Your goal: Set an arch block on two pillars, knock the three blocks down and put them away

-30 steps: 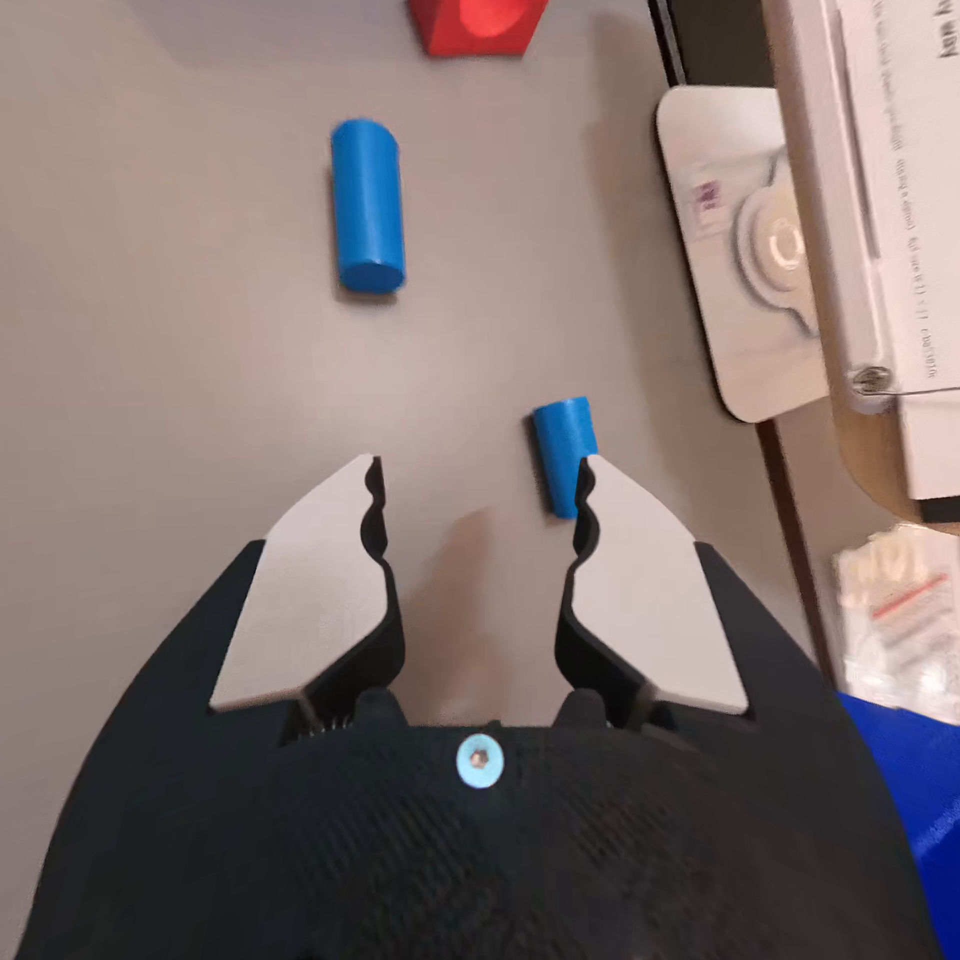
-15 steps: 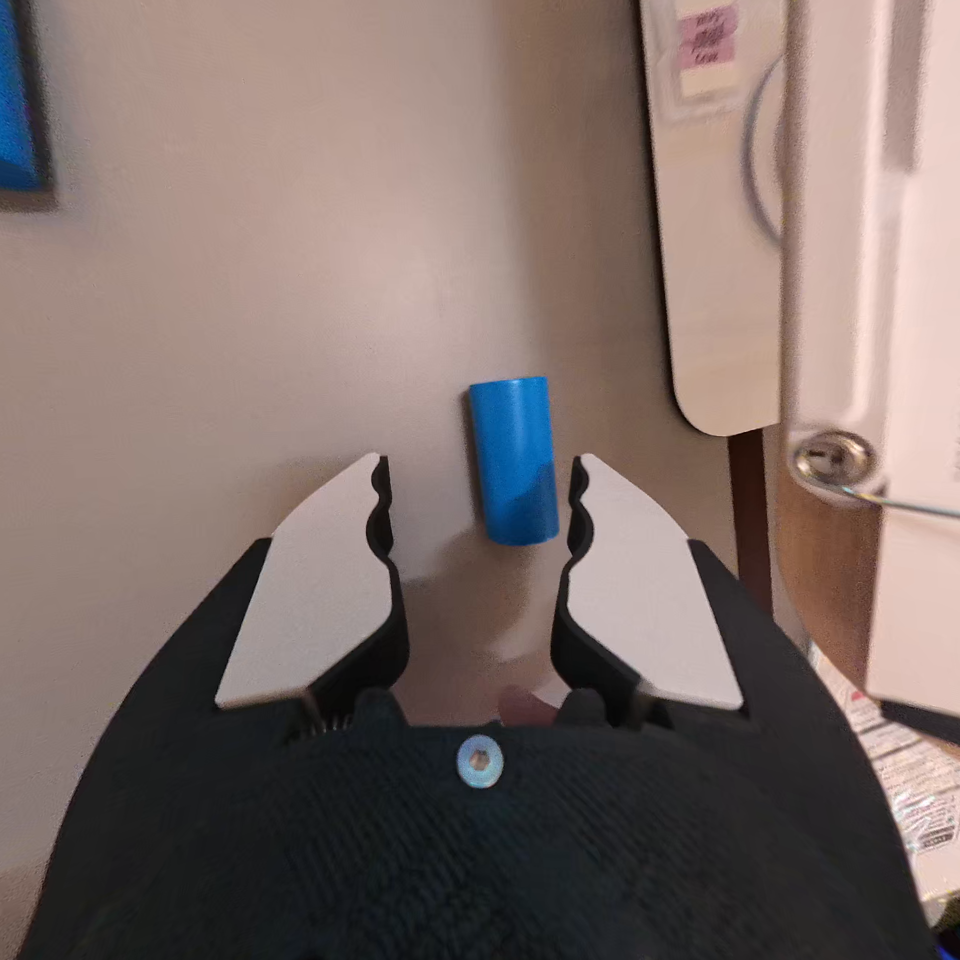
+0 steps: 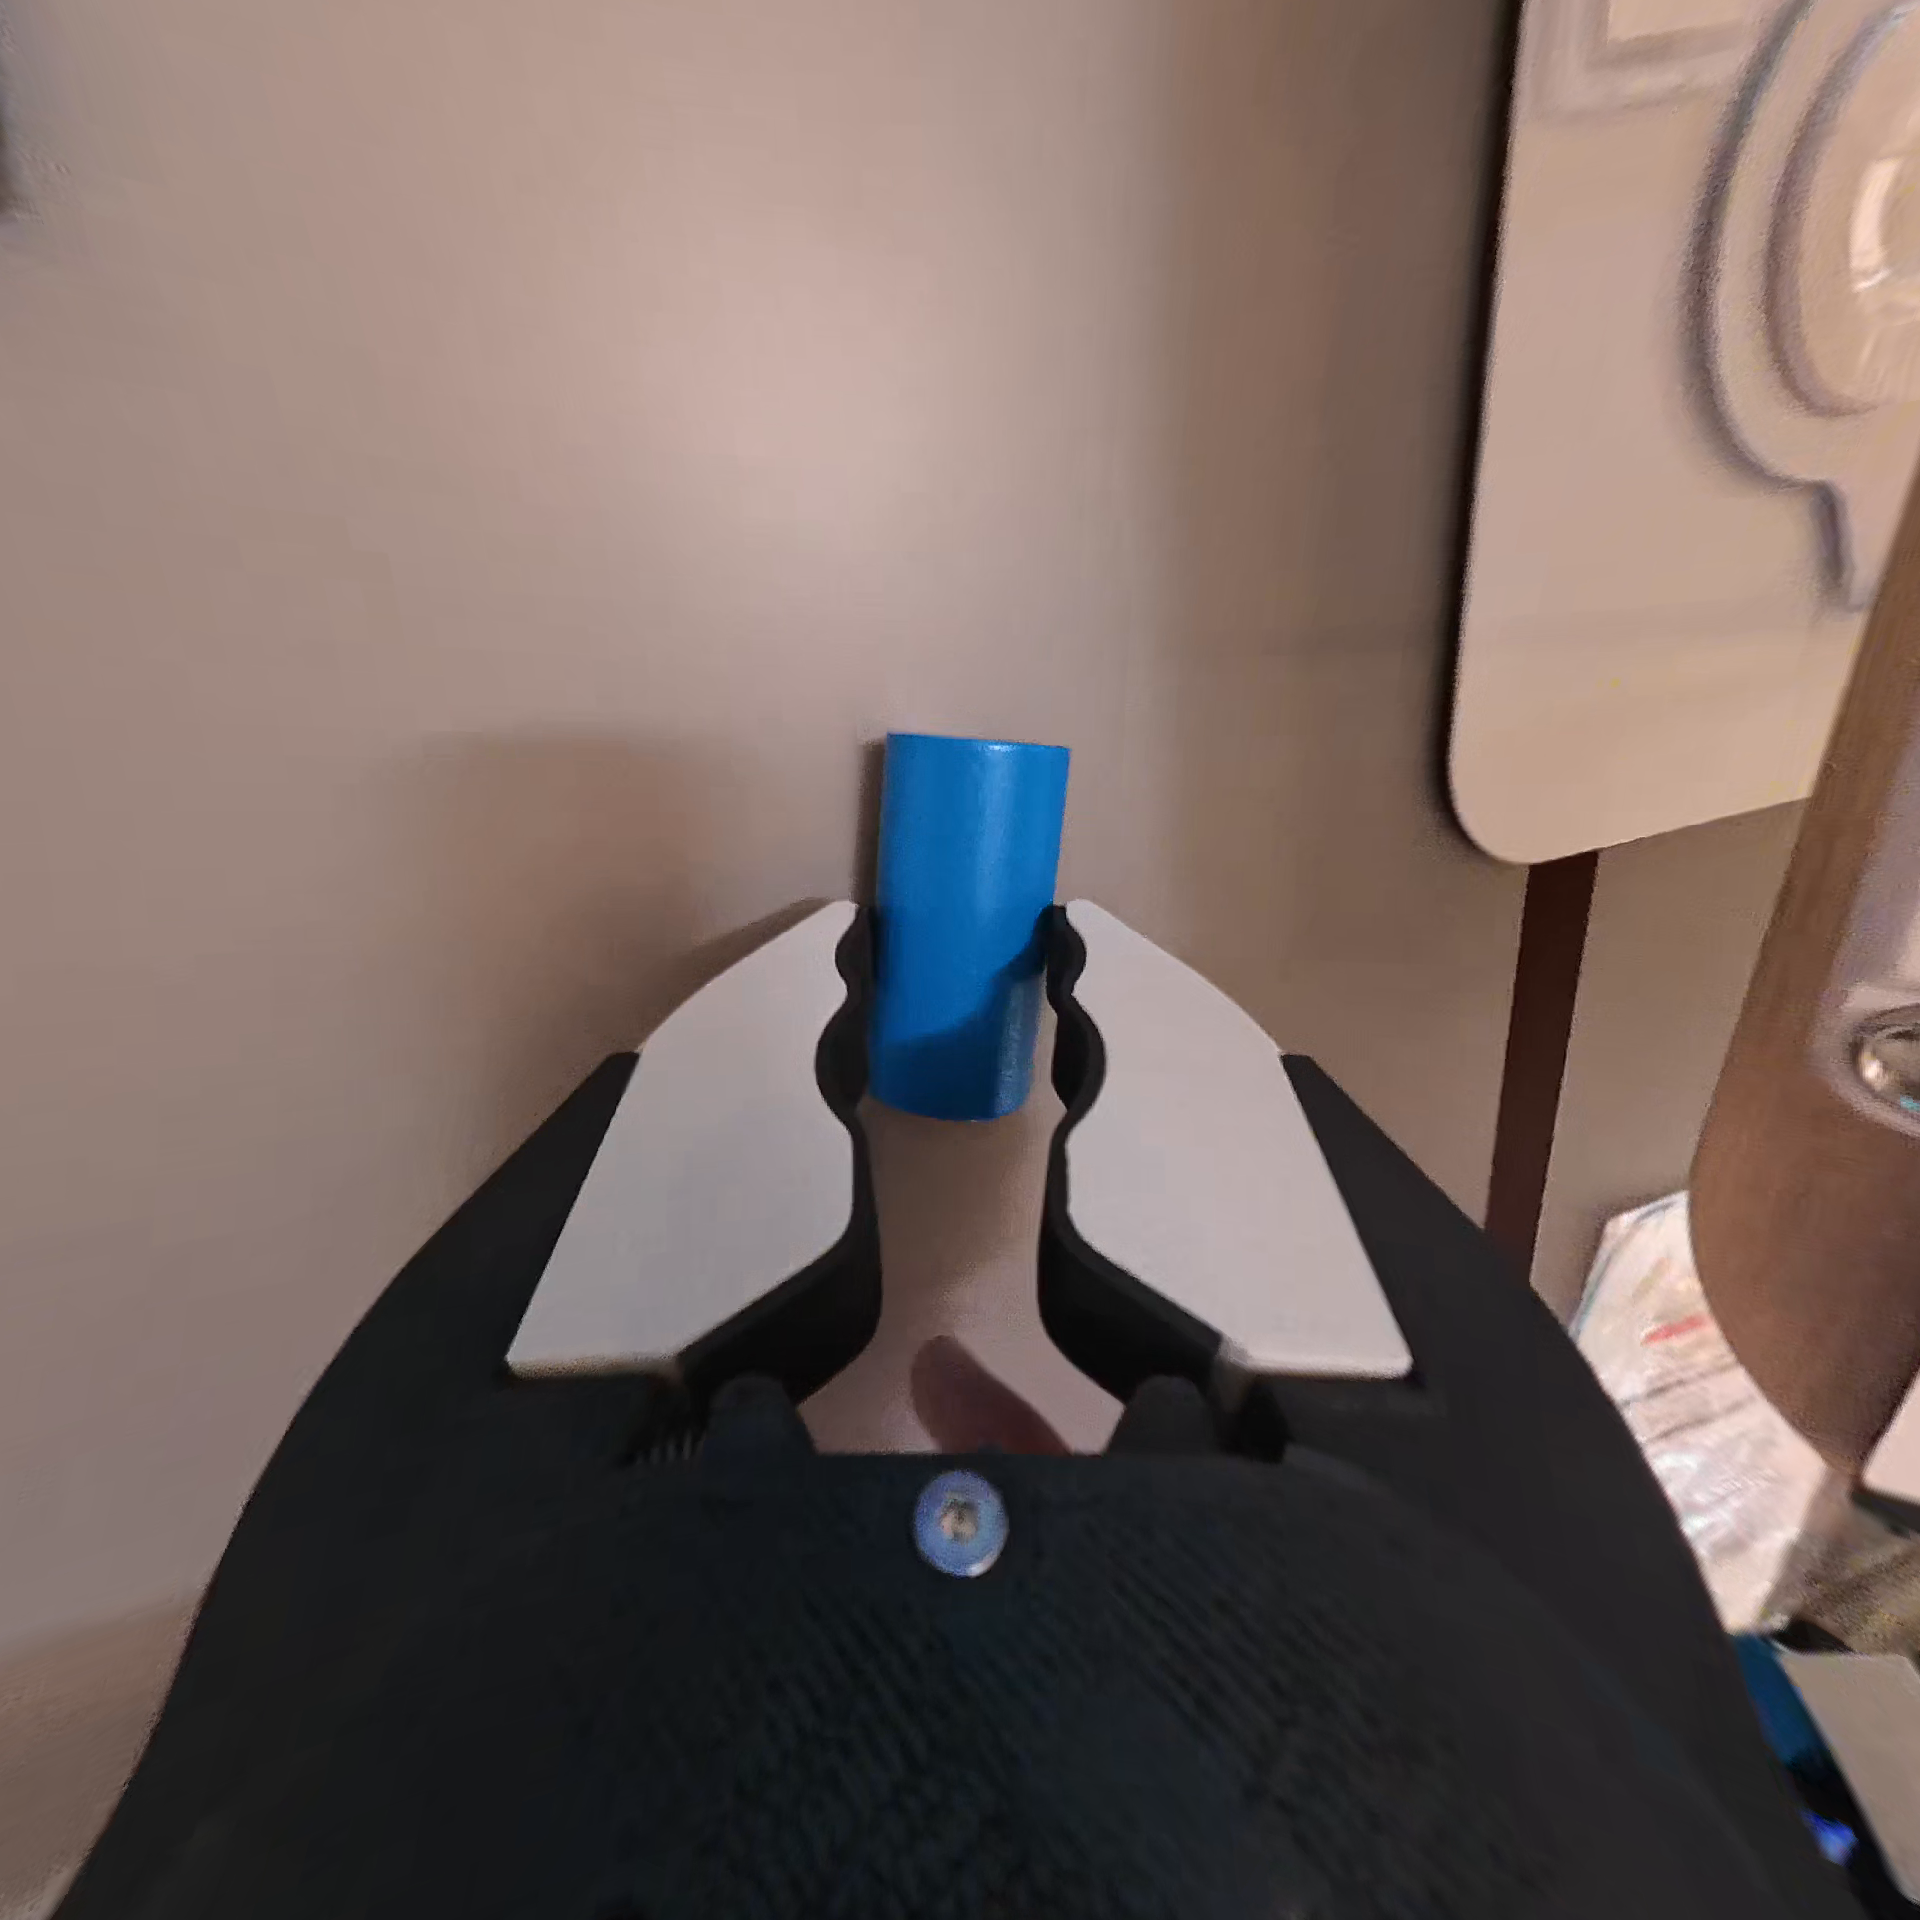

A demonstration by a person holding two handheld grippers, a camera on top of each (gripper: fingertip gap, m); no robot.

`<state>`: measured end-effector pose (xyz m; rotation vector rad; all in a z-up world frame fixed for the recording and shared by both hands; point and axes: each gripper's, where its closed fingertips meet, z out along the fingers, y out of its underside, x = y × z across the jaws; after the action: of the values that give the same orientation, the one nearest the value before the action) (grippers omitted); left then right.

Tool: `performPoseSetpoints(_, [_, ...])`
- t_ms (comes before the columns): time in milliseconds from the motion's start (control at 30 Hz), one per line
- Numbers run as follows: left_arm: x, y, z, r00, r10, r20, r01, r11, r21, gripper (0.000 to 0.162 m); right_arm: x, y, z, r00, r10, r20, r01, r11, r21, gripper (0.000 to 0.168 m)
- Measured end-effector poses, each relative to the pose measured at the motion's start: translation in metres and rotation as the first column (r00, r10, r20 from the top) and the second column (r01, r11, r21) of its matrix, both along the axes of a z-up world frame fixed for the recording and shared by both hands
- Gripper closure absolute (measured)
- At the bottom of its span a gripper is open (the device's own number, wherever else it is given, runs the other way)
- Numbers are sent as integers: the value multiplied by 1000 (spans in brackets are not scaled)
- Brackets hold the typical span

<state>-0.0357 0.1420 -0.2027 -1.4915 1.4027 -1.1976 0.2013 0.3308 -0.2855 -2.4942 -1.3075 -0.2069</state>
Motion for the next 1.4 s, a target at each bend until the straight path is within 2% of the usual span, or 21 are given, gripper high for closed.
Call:
performPoseSetpoints(33, [0,-2,0,1000,-5,-1,5,1000,1,109,0,-7,4,1000,16,24,-16,1000,-1,136])
performPoseSetpoints(100, [0,-4,-1,1000,-8,-4,8,1000,7,109,-1,-20,24,1000,18,15,-18,1000,13,136])
performPoseSetpoints(200, [-1,-8,0,1000,-15,5,15,1000,3,110,4,-41,76,992,-47,-120,55,996,70,136])
performPoseSetpoints(300, [-1,-8,1,1000,-17,16,17,1000,-9,110,48,-66,135,953,-222,-207,252,958,135,136])
performPoseSetpoints(333, [-1,-8,1,1000,-15,16,15,1000,-12,110,71,-77,149,926,-306,-219,341,930,142,136])
performPoseSetpoints(400, [0,-8,2,1000,-14,15,14,1000,-10,110,125,-104,165,830,-506,-235,545,826,146,136])
performPoseSetpoints(467, [0,-8,4,1000,-17,21,17,1000,-7,110,174,-141,160,700,-679,-221,708,701,92,136])
performPoseSetpoints(567, [2,-9,6,999,-19,26,19,1000,-6,110,224,-194,122,533,-833,-147,843,538,8,135])
performPoseSetpoints(733, [7,-13,6,999,-33,24,33,999,-3,110,242,-227,61,385,-908,-163,912,402,-85,135])
performPoseSetpoints(933, [11,-21,2,999,-51,11,51,999,4,110,243,-234,17,359,-929,-87,923,368,-117,135])
performPoseSetpoints(1067, [11,-22,0,999,-54,7,54,999,0,110,244,-231,8,354,-932,-83,925,362,-115,135])
performPoseSetpoints(1200, [10,-21,0,999,-51,14,52,999,-12,110,238,-227,3,411,-910,-61,901,415,-123,127])
performPoseSetpoints(1300, [9,-20,2,998,-50,28,50,999,-19,110,235,-218,14,411,-907,-96,901,420,-112,122])
performPoseSetpoints(1400, [7,-20,3,998,-47,32,48,999,-17,110,236,-200,63,428,-891,-153,902,432,5,119])
